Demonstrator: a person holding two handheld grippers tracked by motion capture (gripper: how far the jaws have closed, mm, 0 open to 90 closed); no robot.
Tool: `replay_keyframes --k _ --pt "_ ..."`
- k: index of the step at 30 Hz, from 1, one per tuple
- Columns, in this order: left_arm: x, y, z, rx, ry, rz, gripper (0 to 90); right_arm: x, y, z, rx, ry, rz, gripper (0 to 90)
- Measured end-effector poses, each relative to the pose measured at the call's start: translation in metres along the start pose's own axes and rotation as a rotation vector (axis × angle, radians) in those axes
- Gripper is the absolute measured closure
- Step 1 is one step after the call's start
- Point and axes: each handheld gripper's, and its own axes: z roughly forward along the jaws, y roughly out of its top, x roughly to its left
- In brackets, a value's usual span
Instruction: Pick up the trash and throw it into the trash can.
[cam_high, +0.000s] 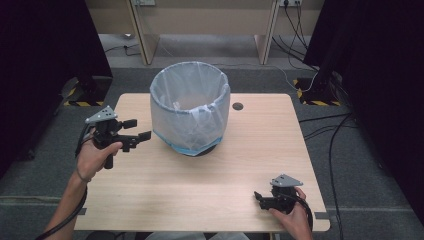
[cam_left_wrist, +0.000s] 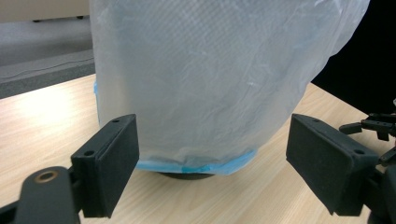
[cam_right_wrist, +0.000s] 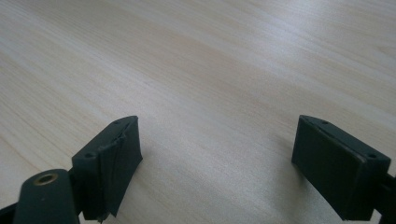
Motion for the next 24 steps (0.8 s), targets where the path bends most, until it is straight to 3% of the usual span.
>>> replay_keyframes --k 8,20,24 --pt "0.003 -0.017 0.003 0.013 0.002 -0.017 16.7 0.000 0.000 0.000 -0.001 0.000 -0.001 15.6" --pt "0.004 -0.041 0.010 0.024 0.052 -0.008 16.7 0.000 0.000 0.000 0.001 0.000 -0.005 15.6" --pt "0.004 -0.052 0.013 0.037 0.043 -0.016 16.7 0.000 0.000 0.000 0.001 0.000 -0.004 15.5"
